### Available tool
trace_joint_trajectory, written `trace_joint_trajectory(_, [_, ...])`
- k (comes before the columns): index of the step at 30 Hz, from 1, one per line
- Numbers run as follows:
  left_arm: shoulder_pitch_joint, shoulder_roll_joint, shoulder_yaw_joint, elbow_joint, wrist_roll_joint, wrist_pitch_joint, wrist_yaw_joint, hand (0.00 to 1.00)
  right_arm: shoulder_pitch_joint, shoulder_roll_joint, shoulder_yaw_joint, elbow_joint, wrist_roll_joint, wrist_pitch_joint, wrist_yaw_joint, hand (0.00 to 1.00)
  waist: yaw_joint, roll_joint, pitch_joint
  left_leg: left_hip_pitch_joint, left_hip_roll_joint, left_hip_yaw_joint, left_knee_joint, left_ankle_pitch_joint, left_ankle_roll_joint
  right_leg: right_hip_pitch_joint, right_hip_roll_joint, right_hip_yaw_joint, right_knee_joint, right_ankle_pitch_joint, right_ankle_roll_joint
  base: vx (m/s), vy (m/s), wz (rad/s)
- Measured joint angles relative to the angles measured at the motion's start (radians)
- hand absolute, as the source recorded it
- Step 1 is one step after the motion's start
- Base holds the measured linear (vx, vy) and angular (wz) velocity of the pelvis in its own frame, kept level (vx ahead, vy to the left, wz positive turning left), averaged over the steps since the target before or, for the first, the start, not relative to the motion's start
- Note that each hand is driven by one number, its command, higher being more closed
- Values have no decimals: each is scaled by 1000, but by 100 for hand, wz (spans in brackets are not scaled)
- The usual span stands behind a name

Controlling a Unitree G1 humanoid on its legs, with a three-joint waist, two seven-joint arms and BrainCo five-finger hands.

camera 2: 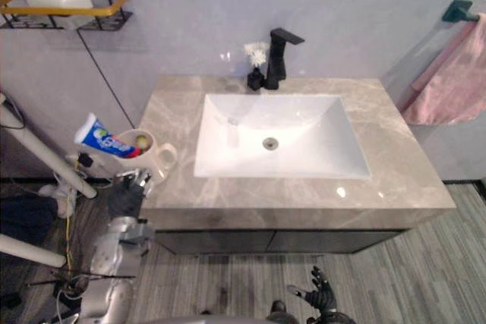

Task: Organize washtable

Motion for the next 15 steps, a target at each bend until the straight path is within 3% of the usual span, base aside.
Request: trace_joint_trajectory(15, [1, 13, 4, 4, -2, 0, -23, 100, -11, -7, 0, 0, 0, 0, 3, 0, 1, -7, 4, 0, 0, 4, -1, 0, 0, -3, 1, 6, -1, 1, 1, 0, 0, 0])
